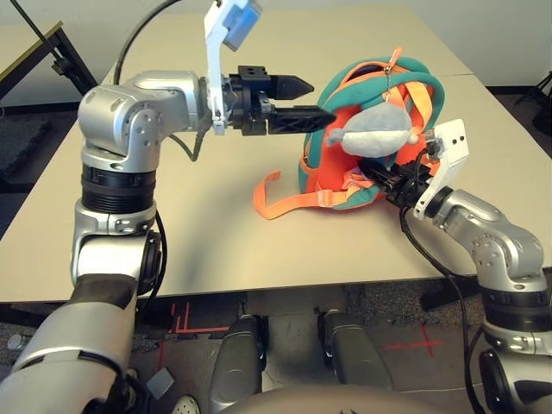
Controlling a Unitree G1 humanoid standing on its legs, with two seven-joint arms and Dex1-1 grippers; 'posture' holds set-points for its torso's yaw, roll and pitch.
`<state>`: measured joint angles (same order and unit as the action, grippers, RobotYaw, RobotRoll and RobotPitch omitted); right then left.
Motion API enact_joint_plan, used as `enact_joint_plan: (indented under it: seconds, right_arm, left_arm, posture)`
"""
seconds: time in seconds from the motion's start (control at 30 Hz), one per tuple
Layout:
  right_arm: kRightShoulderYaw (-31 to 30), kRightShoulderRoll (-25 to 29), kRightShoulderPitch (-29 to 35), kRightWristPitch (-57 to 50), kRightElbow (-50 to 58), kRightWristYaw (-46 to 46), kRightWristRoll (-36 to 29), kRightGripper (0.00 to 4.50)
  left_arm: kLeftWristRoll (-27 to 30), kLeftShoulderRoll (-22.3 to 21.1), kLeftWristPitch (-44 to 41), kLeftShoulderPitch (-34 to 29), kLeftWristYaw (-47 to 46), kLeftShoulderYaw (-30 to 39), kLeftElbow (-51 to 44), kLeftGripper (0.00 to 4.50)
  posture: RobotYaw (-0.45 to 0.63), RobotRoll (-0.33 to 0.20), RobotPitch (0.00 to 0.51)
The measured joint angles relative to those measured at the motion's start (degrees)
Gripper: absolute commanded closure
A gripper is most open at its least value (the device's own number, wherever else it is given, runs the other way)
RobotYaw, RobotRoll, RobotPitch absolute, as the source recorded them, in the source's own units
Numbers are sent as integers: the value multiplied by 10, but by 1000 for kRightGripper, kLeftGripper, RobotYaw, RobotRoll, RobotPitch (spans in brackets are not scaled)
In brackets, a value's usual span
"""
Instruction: Put the pencil case into the backpack and zip it.
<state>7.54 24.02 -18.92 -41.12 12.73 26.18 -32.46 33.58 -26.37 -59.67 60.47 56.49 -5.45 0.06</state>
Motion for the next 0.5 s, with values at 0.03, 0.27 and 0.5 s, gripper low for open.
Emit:
enact_joint_plan:
  seconds: [0.03,0.27,0.5]
  right_arm:
    - [0,0,0,0,0,0,0,3709]
    - [0,-3,1,1,0,-1,0,3709]
    - [0,-5,2,1,0,-4,0,3709]
  left_arm:
    - [-2,5,3,0,0,-9,0,0]
    - [-57,34,51,0,-20,-73,19,0]
    - [-92,73,94,17,-27,-86,87,0]
  posture:
    - [-134,0,99]
    - [-137,0,94]
    - [-147,0,95]
